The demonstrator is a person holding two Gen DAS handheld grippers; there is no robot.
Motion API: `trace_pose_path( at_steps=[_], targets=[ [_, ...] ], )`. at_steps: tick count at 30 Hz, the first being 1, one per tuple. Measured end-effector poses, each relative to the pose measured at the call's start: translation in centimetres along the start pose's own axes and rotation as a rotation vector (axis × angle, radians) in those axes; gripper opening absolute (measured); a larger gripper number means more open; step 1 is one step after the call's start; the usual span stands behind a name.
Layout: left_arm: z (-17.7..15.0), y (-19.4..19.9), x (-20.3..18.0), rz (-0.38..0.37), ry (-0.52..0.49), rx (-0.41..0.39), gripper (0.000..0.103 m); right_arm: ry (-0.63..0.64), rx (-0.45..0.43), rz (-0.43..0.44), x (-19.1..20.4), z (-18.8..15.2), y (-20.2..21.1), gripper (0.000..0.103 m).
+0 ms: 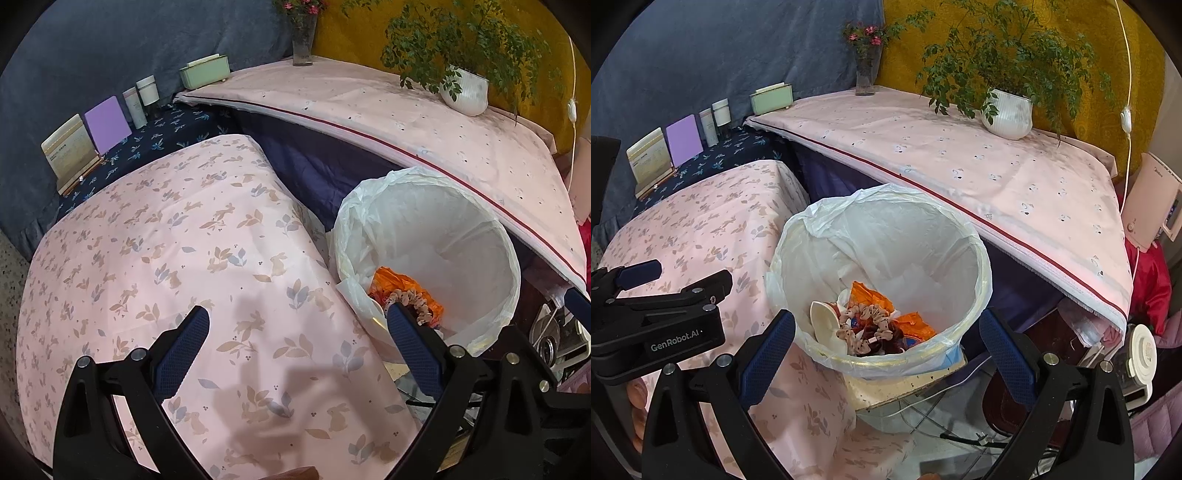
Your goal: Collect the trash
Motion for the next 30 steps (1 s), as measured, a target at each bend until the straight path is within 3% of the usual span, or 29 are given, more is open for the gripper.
trace_pose_path(
  at_steps=[30],
  targets=[
    [-0.25,-0.31,-0.22,-0.013,-0.010,0.014,0.093,-0.005,0.011,-0.012,-0.29,-0.19,-0.45,0.096]
  ],
)
Point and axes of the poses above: each gripper's, at about its wrist camera, not at the fingertips, and y roughly against the way its jaws point, x to its left, z to its top, the point moved 7 cm from there along -y, roughly the way its jaws point, and after that the axes turned 15 degrees about -z, right-handed, at the moved point
